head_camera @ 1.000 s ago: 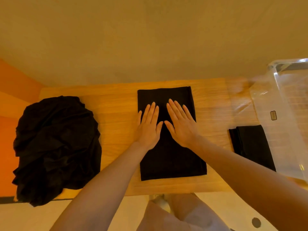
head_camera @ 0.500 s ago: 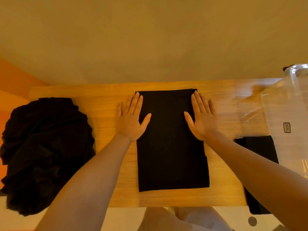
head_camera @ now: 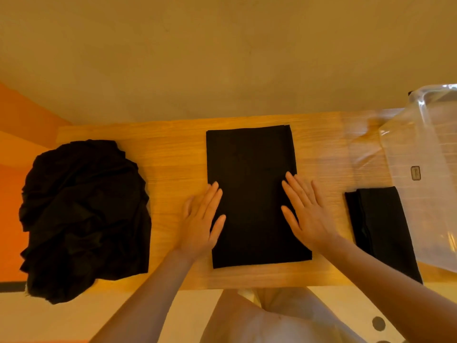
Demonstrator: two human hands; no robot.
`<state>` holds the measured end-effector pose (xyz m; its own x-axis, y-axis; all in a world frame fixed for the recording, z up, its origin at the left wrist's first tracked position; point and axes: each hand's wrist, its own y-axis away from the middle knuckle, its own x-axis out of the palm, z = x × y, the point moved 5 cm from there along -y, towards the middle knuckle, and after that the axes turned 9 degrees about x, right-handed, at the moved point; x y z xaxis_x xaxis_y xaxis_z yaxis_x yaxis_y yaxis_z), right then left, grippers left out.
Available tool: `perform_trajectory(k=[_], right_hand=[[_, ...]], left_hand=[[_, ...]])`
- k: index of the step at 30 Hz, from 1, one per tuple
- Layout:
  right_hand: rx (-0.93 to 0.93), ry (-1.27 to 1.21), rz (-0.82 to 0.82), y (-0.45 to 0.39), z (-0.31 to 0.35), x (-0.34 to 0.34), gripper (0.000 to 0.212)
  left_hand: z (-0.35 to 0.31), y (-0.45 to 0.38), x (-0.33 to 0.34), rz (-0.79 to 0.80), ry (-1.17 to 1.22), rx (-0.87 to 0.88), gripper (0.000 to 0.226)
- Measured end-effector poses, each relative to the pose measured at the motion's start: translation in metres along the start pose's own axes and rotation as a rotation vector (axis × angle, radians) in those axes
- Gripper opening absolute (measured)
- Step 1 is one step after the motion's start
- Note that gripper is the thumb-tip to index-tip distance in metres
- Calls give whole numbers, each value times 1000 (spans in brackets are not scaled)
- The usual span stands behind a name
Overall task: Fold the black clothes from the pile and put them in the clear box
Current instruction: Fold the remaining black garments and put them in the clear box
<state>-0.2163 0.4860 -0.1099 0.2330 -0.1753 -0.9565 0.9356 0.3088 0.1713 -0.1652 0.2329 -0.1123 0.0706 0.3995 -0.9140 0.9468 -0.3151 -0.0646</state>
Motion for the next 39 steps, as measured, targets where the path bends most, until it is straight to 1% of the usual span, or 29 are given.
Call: perform_trajectory(k=[2, 5, 8, 12, 16, 18, 21, 22, 23, 25, 27, 30, 32, 33, 34, 35, 36, 38, 39], right_hand=[[-82, 4, 34, 36, 9, 4, 56], [-151, -8, 94, 85, 15, 14, 56], [-140, 6, 118, 115, 12, 22, 59], [-113, 22, 85, 130, 12, 24, 66], [-101, 115, 77, 142, 13, 33, 70], [-119, 171, 45, 149, 12, 37, 64], [-217, 199, -104, 159, 16, 36, 52], [-241, 194, -149, 161, 17, 34, 53], [-250, 189, -181, 162, 20, 32, 58], [-249, 192, -214, 163, 24, 27, 65], [-274, 183, -235, 163, 26, 24, 63], [-333, 150, -267, 164, 28, 18, 51], [-381, 102, -280, 166, 29, 16, 30], [-385, 62, -264, 166, 29, 15, 22], [-369, 11, -234, 167, 29, 13, 23], [-343, -44, -197, 167, 28, 13, 25], [-299, -111, -166, 168, 28, 11, 23], [-166, -299, -88, 171, 28, 7, 15], [-83, -407, -41, 172, 28, 5, 18]], left_hand=[[-19, 36, 8, 41, 19, 135, 55], [-39, 83, 20, 188, -25, 278, 56], [-40, 100, 20, 210, -59, 281, 57], [-41, 102, 17, 201, -49, 263, 59], [-42, 109, 16, 190, -109, 304, 64], [-43, 116, 16, 165, -176, 343, 60], [-48, 128, 15, 64, -276, 435, 45], [-49, 130, 14, 28, -296, 459, 42], [-52, 132, 14, 1, -307, 474, 41], [-55, 134, 12, -30, -307, 495, 43], [-57, 134, 10, -59, -287, 509, 39], [-63, 135, 4, -112, -225, 549, 27], [-66, 137, -2, -121, -170, 580, 16], [-67, 136, -5, -109, -119, 557, 14], [-66, 135, -8, -95, -33, 488, 16], [-63, 134, -12, -89, 86, 372, 19], [-59, 134, -16, -98, 222, 219, 20], [-51, 137, -19, -135, 481, -84, 16], [-50, 137, -20, -142, 579, -208, 18]])
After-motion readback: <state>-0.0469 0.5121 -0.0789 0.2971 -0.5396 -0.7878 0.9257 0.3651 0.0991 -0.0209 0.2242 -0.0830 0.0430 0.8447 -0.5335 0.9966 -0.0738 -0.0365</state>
